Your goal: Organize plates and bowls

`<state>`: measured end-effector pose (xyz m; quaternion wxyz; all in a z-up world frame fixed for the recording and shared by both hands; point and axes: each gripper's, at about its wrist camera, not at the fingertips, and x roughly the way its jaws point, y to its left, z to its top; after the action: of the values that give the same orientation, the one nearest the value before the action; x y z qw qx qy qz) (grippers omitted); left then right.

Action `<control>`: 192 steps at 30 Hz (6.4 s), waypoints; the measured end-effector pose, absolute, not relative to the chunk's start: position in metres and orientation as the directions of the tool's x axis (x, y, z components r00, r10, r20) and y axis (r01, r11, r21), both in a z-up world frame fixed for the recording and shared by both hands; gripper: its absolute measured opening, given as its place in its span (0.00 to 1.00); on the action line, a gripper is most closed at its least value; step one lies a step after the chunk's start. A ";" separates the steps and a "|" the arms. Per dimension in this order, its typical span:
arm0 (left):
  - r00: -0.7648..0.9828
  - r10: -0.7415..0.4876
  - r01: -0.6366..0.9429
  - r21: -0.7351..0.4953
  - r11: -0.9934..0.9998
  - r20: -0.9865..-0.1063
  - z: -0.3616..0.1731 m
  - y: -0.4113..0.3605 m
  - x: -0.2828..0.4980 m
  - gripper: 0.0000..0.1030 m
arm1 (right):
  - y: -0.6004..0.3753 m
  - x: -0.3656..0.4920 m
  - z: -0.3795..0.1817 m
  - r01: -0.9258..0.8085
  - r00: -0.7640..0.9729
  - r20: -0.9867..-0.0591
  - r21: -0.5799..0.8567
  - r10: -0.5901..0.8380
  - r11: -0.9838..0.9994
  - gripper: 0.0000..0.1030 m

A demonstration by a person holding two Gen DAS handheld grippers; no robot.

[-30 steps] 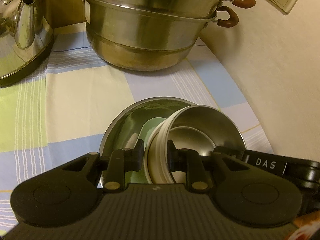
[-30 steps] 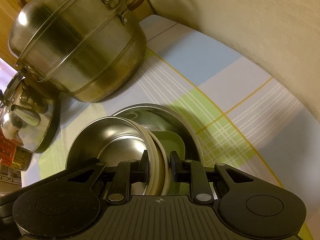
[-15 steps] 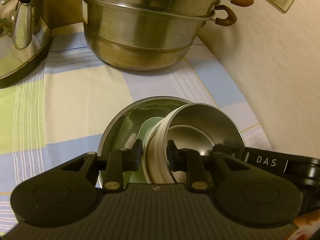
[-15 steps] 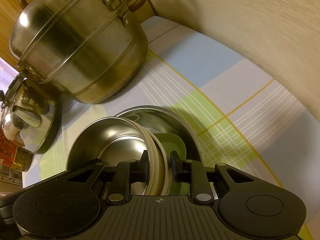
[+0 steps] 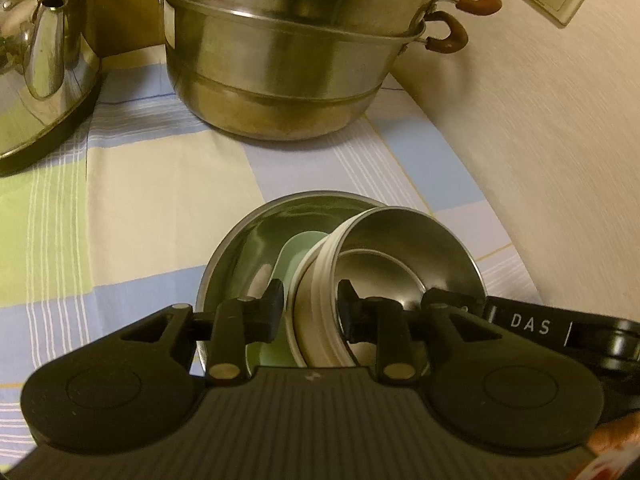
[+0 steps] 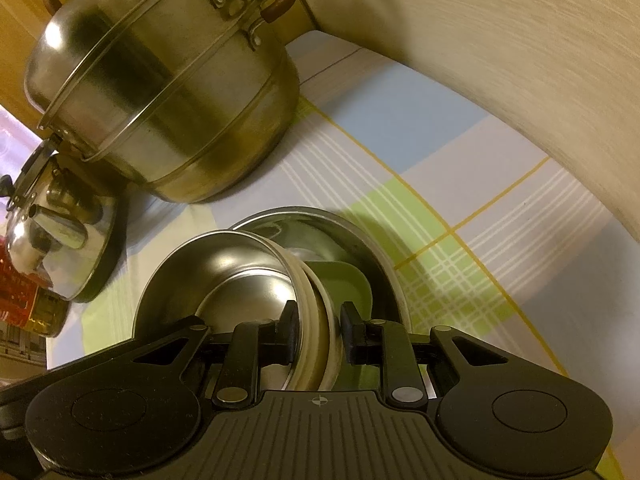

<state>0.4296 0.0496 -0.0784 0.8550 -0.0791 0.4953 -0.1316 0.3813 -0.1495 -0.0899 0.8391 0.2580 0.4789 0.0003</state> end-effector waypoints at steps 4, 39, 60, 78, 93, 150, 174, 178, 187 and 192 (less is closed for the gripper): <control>0.500 -0.306 0.161 -0.261 0.952 -0.810 -0.069 0.052 0.424 0.26 | -0.151 0.376 -0.085 0.226 0.563 -0.787 0.439 0.251 0.870 0.23; 0.505 -0.340 0.180 -0.289 0.940 -0.793 -0.065 0.057 0.408 0.12 | -0.145 0.357 -0.062 0.142 0.620 -0.746 0.412 0.243 0.900 0.11; 0.547 -0.314 0.184 -0.255 0.949 -0.776 -0.049 0.057 0.396 0.12 | -0.148 0.348 -0.056 0.151 0.621 -0.744 0.423 0.247 0.893 0.17; 0.674 -0.203 0.189 -0.100 0.977 -0.710 0.013 0.077 0.272 0.18 | -0.150 0.242 -0.009 0.003 0.661 -0.692 0.390 0.290 0.921 0.58; 0.632 -0.200 0.137 -0.146 0.980 -0.749 0.016 0.043 0.136 0.18 | -0.148 0.127 -0.003 -0.113 0.569 -0.736 0.370 0.366 0.922 0.58; 0.613 -0.182 0.055 -0.188 0.981 -0.769 -0.001 -0.004 -0.014 0.18 | -0.158 -0.002 -0.012 -0.290 0.522 -0.754 0.282 0.399 0.914 0.58; 0.611 -0.184 0.056 -0.190 0.980 -0.770 -0.001 -0.001 -0.011 0.18 | -0.157 0.001 -0.012 -0.286 0.520 -0.757 0.282 0.395 0.916 0.58; 0.611 -0.185 0.055 -0.191 0.980 -0.770 -0.001 -0.001 -0.010 0.18 | -0.156 0.002 -0.012 -0.284 0.520 -0.758 0.280 0.393 0.917 0.58; 0.610 -0.185 0.053 -0.193 0.980 -0.770 0.000 0.001 -0.007 0.18 | -0.156 0.004 -0.013 -0.283 0.519 -0.760 0.278 0.391 0.918 0.58; 0.610 -0.185 0.053 -0.193 0.980 -0.770 0.000 0.001 -0.008 0.18 | -0.156 0.004 -0.013 -0.283 0.520 -0.760 0.279 0.391 0.918 0.58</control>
<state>-0.0077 0.0006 0.0002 0.8941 -0.0753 0.4365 -0.0664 0.0035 -0.1561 -0.0127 0.8696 0.0599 0.4502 0.1939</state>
